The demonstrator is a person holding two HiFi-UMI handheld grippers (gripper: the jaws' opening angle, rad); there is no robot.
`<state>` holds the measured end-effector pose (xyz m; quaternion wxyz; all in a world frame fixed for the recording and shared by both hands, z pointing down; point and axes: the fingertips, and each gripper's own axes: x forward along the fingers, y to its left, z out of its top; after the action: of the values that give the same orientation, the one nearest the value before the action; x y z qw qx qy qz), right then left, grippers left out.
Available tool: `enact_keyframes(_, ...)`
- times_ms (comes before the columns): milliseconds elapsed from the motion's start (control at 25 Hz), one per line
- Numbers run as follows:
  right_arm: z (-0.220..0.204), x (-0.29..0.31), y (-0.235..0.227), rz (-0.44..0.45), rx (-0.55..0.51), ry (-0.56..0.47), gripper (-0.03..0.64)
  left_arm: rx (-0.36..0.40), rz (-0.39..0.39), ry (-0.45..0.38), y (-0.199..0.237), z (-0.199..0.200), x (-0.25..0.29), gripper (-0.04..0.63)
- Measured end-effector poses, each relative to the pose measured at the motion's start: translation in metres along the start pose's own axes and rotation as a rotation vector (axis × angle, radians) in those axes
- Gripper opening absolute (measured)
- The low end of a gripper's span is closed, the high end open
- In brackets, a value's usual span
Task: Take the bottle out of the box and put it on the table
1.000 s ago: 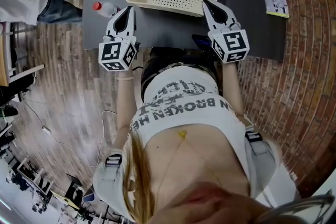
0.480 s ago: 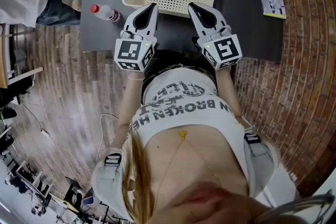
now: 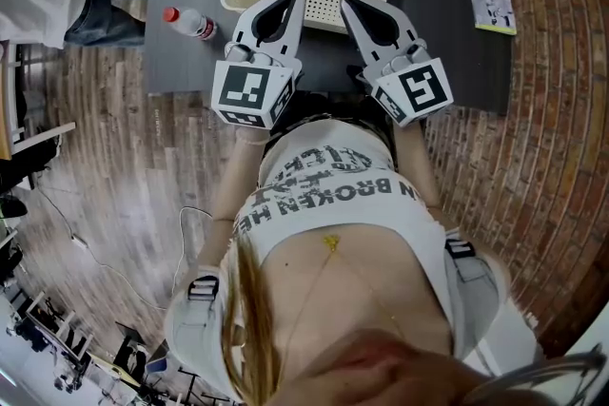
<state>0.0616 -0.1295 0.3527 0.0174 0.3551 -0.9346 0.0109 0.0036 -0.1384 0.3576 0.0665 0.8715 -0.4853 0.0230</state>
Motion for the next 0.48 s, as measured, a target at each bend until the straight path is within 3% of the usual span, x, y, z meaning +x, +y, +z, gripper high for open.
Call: enact_keyframes(480, 0.016, -0.005, 0.004, 0.006, 0.003, -0.038, 0.008, 0.012, -0.021, -0.013, -0.013, 0.012, 0.0, 0.006)
